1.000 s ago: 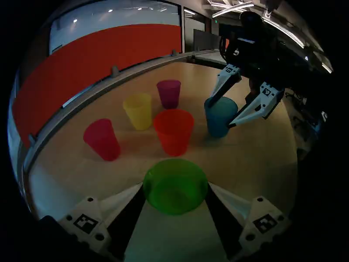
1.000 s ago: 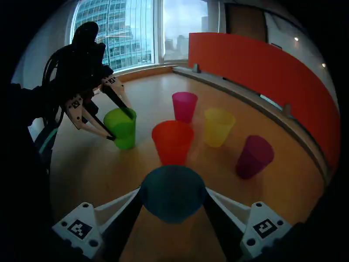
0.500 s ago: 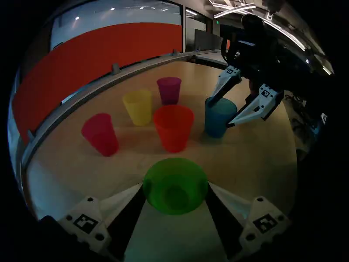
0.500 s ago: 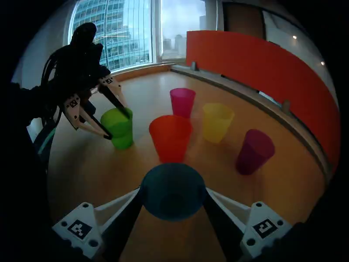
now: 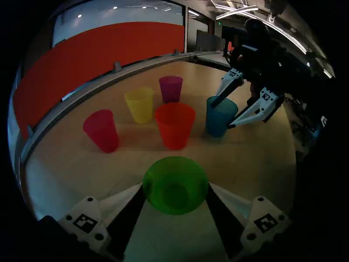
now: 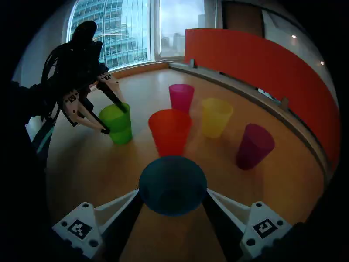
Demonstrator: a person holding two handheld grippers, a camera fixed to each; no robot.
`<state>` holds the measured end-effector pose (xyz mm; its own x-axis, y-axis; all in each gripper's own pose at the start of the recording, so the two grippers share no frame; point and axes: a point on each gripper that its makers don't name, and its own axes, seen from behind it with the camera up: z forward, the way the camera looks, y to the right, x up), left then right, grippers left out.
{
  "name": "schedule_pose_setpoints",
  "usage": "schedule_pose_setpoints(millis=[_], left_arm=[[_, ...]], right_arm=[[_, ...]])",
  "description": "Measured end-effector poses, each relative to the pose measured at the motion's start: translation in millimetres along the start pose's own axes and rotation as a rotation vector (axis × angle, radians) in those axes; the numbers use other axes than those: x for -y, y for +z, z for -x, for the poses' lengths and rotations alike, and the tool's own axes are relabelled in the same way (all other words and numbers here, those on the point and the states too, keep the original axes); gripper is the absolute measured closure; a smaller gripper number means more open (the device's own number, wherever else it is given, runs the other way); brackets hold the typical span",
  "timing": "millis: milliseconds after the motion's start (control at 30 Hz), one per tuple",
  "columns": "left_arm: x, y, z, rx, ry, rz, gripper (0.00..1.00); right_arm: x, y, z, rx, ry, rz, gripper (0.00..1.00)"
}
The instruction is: Pour water
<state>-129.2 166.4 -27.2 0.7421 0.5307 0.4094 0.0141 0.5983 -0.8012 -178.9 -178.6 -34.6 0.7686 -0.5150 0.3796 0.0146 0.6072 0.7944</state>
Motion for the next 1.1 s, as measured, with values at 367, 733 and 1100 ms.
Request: schedule_pose_setpoints(millis=[367,733,1100], left_arm=[[-1.7,-1.2,2,0.009,-0.009,0.008,0.04],[0.3,-7.9,17,0.026,-0.018,-0.02,0.04],[-0.2,-22.7,38,0.034,-0.046,-0.057,0.04]], right_arm=[[0,-4.1,3,0.007,-0.001,0.013,0.0],[3,-17.7,10,0.005,0.008,0.034,0.0],[2,-37.7,28,-0.002,0.037,0.078,0.0]])
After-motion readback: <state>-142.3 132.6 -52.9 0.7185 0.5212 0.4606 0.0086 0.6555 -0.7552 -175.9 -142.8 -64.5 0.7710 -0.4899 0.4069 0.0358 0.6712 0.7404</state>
